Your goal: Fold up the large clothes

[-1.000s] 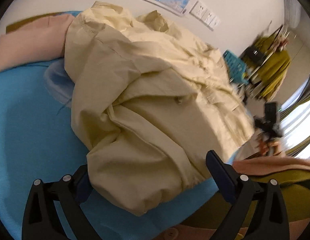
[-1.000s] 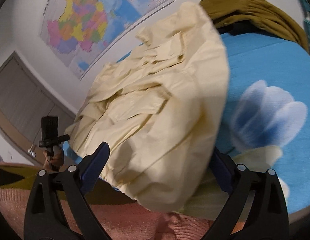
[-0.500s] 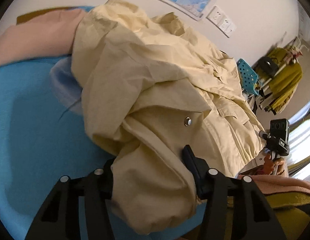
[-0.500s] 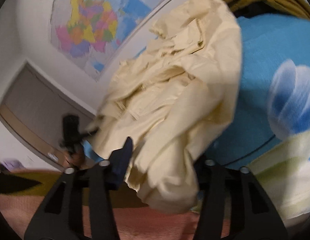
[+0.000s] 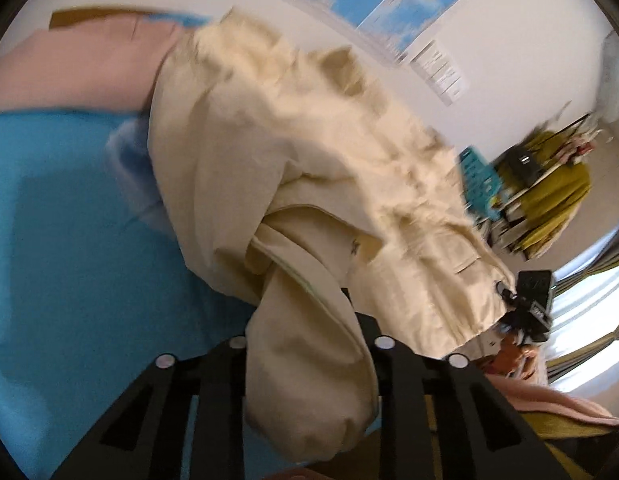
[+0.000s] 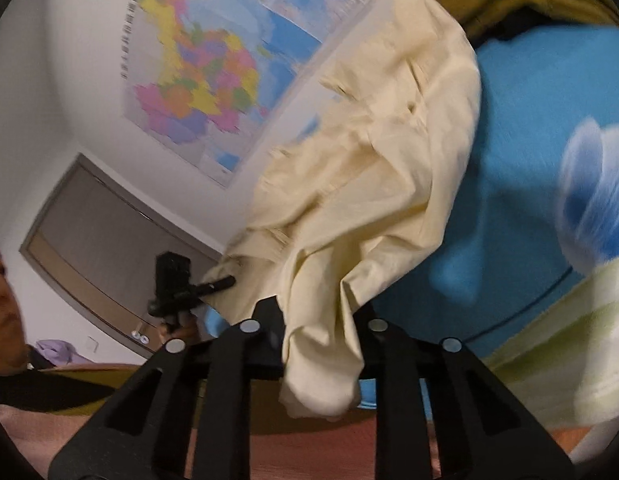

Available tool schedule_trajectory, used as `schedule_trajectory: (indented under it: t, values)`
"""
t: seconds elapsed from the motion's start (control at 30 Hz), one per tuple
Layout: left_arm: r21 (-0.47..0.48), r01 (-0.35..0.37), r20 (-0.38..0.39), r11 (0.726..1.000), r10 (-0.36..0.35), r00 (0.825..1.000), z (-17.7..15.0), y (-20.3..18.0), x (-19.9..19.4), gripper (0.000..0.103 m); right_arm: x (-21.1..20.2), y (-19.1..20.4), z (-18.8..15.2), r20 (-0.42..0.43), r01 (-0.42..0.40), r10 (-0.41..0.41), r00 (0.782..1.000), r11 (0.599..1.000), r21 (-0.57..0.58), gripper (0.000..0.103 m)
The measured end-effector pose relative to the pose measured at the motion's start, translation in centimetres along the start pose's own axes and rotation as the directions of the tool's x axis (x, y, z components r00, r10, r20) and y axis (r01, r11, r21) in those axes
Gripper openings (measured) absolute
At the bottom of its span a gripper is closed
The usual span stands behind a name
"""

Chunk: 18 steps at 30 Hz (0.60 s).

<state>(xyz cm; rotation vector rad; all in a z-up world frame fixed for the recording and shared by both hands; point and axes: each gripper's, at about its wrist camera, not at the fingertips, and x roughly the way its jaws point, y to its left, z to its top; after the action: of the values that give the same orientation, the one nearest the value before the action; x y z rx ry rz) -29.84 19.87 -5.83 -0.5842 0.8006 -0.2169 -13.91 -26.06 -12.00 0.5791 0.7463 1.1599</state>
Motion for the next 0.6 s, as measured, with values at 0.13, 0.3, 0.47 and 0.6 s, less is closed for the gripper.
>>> schedule_trajectory:
  t: [0.13,0.3,0.47,0.6]
  values:
    - [0.027,0.056,0.053,0.998,-0.057,0.997,0.4,-1.7,-3.2,0.017,-2.1,4.4,1.0,0.057,-0.062,0.068,0.996,0.993,-0.097,0.016]
    - [-0.008,0.118,0.111,0.993,-0.117,0.987,-0.1,-2.0,-6.3,0.017,-4.4,6.5,1.0,0.115,-0.075,0.090,0.989,0.989,-0.132,0.015]
    - [-0.069,0.139,0.088,0.988,-0.132,0.987,0.4,-1.5,-5.5,0.017,-3.7,5.5,2.0,0.124,-0.067,0.076,0.989,0.995,-0.081,0.015]
    - [-0.137,0.169,0.069,0.976,-0.161,0.985,2.5,-0.6,-5.5,0.017,-3.3,5.7,3.8,0.138,-0.074,0.085,0.987,0.994,-0.080,0.015]
